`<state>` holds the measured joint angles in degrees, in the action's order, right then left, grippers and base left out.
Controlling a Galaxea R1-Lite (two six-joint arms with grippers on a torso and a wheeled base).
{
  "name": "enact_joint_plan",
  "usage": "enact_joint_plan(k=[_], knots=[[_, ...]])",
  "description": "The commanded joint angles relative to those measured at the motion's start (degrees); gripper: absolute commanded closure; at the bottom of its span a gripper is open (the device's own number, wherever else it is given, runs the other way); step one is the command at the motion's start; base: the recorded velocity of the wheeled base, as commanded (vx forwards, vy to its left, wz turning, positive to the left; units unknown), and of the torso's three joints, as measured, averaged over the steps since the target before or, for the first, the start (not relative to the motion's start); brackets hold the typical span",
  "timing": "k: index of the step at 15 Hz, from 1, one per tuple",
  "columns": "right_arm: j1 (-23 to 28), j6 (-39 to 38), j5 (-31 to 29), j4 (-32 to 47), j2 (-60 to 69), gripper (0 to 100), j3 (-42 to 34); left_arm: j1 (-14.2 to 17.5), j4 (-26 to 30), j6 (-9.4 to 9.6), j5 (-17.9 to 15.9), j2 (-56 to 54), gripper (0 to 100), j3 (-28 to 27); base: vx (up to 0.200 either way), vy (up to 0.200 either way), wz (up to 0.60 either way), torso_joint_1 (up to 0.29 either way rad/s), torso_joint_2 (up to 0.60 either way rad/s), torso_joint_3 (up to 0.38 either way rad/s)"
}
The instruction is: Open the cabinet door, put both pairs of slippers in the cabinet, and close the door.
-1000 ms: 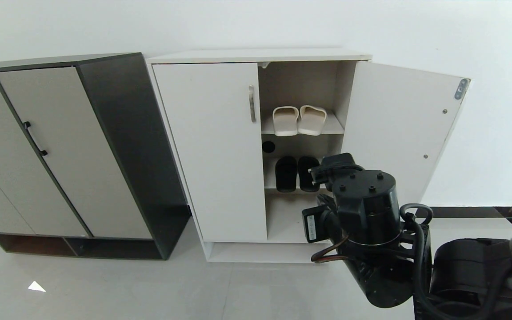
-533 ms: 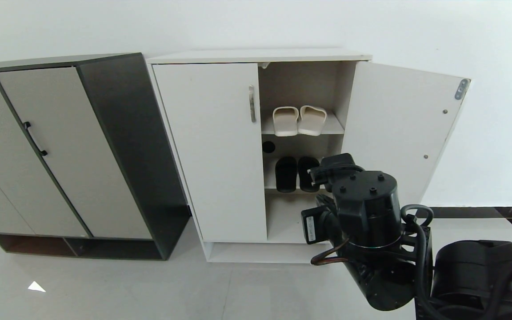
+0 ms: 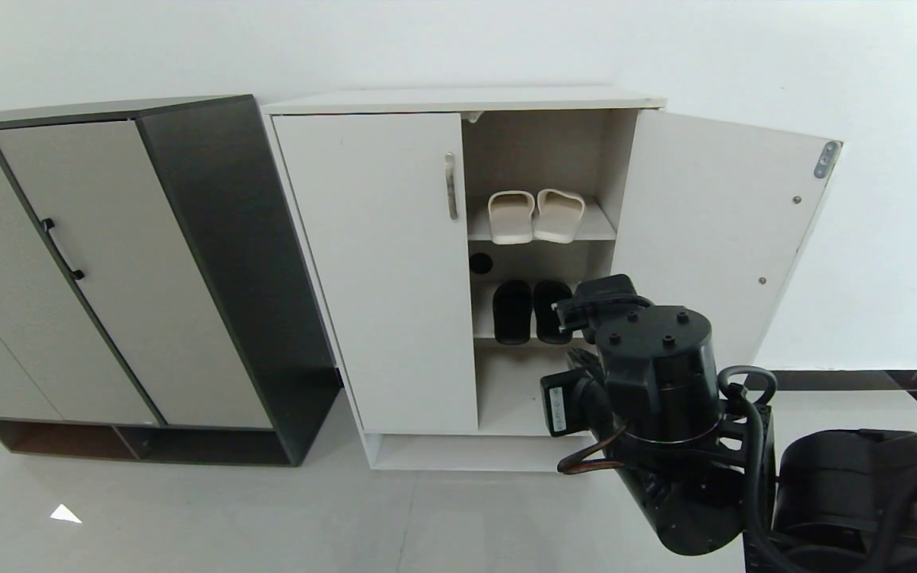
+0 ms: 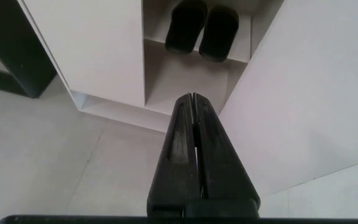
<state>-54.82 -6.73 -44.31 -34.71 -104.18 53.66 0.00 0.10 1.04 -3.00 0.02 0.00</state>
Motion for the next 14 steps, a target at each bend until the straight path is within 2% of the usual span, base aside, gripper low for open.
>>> enact_joint_plan(k=[1, 5, 14], knots=[[-0.02, 0.05, 0.02, -0.01, -0.06, 100, 0.04, 0.00, -0.01, 0.02, 0.01, -0.02, 100, 0.00, 0.000, 0.000, 0.00, 0.000, 0.00, 0.000], [-0.02, 0.05, 0.02, -0.01, -0.06, 100, 0.04, 0.00, -0.01, 0.02, 0.01, 0.06, 100, 0.00, 0.000, 0.000, 0.00, 0.013, -0.18, -0.272], [-0.02, 0.05, 0.02, -0.01, -0.06, 100, 0.04, 0.00, -0.01, 0.02, 0.01, 0.06, 100, 0.00, 0.000, 0.000, 0.00, 0.100, -0.49, -0.347]])
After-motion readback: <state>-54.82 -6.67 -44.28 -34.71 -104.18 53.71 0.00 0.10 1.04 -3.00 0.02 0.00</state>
